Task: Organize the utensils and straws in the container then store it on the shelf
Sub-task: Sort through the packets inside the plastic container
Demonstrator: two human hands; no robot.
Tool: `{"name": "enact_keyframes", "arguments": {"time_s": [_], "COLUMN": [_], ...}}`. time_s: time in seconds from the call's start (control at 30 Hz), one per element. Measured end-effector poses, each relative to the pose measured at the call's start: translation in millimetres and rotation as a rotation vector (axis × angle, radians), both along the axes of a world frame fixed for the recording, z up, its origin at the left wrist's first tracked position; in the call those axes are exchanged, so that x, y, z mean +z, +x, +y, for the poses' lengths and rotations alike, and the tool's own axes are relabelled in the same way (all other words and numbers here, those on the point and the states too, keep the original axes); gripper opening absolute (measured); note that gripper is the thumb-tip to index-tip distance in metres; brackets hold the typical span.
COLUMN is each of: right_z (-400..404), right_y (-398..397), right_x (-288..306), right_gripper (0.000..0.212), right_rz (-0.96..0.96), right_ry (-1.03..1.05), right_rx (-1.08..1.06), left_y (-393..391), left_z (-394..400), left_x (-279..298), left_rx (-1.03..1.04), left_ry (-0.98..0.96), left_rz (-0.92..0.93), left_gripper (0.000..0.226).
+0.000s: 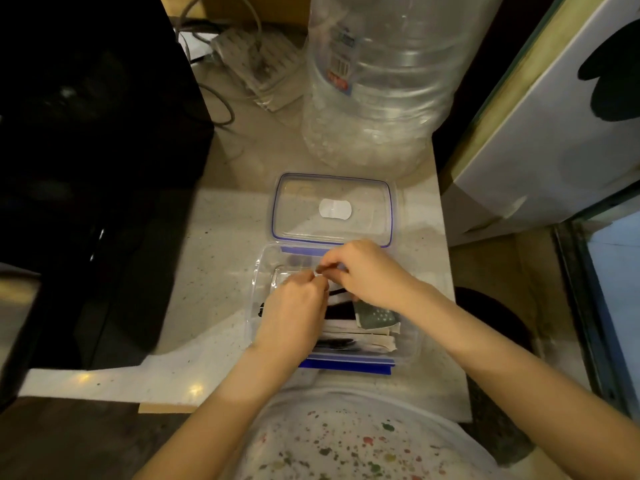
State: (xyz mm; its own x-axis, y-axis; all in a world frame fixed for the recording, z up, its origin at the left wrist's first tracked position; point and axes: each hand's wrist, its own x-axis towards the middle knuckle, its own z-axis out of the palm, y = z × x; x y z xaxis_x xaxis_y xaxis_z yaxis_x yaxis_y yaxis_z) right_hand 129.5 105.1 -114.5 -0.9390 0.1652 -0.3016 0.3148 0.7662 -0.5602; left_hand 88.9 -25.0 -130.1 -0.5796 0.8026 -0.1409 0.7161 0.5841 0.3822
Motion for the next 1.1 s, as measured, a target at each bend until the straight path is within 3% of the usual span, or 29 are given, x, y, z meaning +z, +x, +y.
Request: {"name": "enact_keyframes", "arguments": {"time_s": [0.2, 0.3, 0.43, 0.63, 0.8, 1.1], "right_z": [-28, -32, -30, -28, -27, -29], "right_y": [-28, -35, -36, -34, -31, -40], "right_x": [-21, -21, -22, -28, -28, -34], "right_gripper": [0.015, 0.023, 0.016, 0.006, 0.02, 0.004], "right_rz": [-0.076, -0.06, -0.056, -0.068, -0.017, -0.083], "right_ry": [0.144, 0.144, 0.165, 0.164, 0.071, 0.12], "right_rx": [0.228, 0.287, 0.379, 0.36, 0.373, 0.366], "left_y": [-6, -7, -10, -11, -8, -7], "left_z": [-28, -35, -34, -35, -37, -38], "left_x": [1, 0, -2, -2, 0, -1], "left_rx": [-0.111, -0.116, -0.115, -0.103, -0.101, -0.107], "left_ry": [-0.13, -0.136, -0.183, -0.18, -0.174, -0.165], "left_rz": [0.001, -0.04, -0.055, -0.052, -0.061, -0.072], "left_gripper": [0.024, 0.025, 0.026, 0.021, 0.022, 0.021]}}
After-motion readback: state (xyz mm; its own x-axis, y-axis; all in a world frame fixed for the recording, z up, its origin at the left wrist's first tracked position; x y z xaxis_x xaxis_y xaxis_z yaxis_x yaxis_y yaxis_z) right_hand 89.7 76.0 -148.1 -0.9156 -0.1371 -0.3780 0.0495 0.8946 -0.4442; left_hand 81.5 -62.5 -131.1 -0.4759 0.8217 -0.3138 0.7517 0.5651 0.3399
